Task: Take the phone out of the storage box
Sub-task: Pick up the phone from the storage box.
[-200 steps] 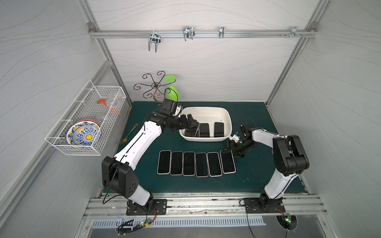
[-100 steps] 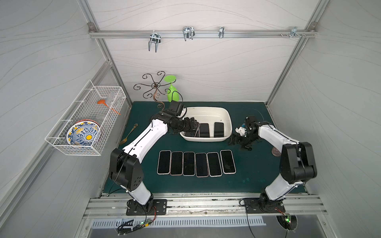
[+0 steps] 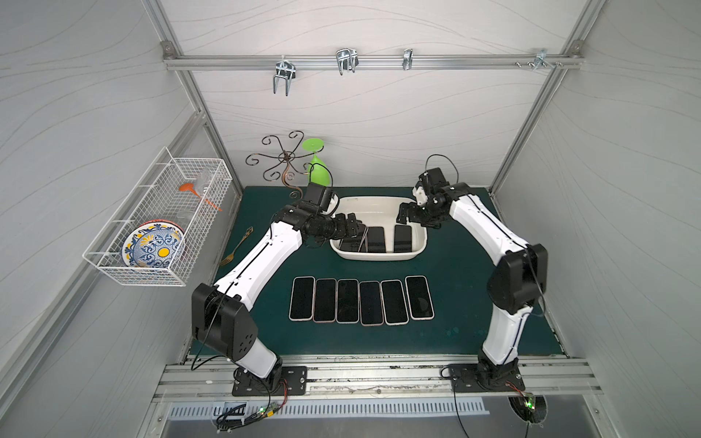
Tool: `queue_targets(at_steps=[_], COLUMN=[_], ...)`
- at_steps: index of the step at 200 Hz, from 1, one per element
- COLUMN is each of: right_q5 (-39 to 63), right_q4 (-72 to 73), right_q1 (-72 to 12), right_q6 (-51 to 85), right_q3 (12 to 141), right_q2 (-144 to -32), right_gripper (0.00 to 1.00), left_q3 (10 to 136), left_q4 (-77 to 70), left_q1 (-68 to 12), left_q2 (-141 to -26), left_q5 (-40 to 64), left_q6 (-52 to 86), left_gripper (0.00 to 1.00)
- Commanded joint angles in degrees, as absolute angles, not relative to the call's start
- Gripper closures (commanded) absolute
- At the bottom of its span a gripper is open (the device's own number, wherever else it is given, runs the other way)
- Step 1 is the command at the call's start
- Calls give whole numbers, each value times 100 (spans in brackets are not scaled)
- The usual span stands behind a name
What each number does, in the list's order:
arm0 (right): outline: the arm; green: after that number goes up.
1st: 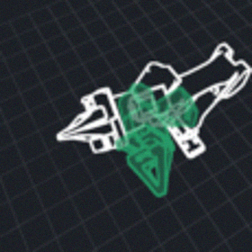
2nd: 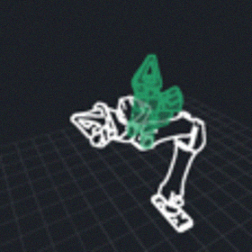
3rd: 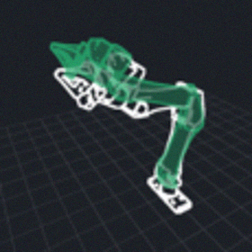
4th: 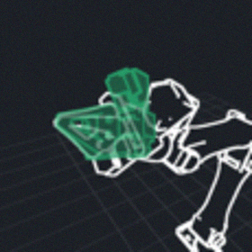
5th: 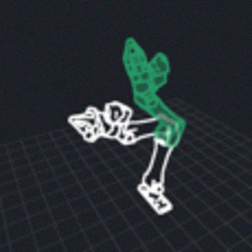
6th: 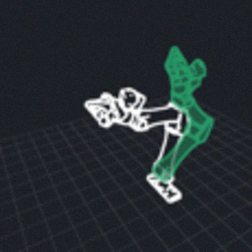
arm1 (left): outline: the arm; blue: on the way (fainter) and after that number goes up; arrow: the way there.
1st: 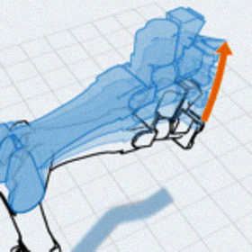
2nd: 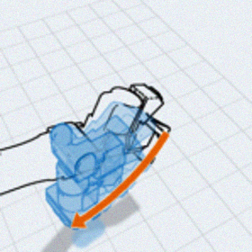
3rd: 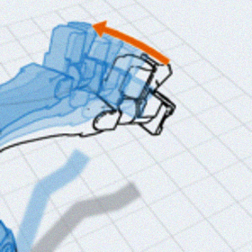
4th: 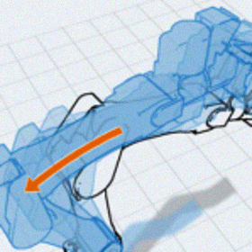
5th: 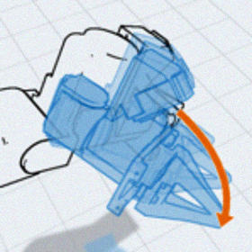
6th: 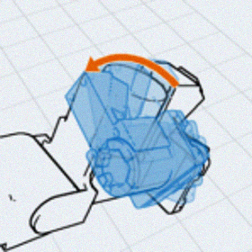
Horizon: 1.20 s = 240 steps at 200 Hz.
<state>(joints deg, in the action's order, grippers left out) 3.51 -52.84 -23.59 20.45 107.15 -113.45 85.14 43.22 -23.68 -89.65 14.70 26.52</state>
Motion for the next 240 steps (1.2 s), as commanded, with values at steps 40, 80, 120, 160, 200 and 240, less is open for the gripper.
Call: queue_targets(at_steps=[40,80,120,160,200,240], right_q5=[-764,-920,-1109,-1116,-960,-978], right_q4=[-6093,-6295,-6400,-6337,-6232,-6239], right_q1=[-2644,-2683,-2692,-2683,-2654,-2647], right_q6=[2183,2082,2004,2031,2067,2103], right_q3=[12061,12550,12740,12761,12792,12836], right_q2=[-12832,-13451,-13791,-14066,-14300,-14436], right_gripper=[1,1,1,1,1,6], left_q3=[8309,8243,8251,8185,8131,8112], left_q4=[4262,4176,4167,4143,4107,4095], left_q1=[-2382,-2382,-2380,-2382,-2382,-2365], left_q2=[-8649,-8653,-8705,-8753,-8760,-8771], left_q5=[1704,1802,1835,1838,1846,1854], left_q6=[2514,2560,2550,2560,2534,2505], left_gripper=[0,0,0,0,0,0])
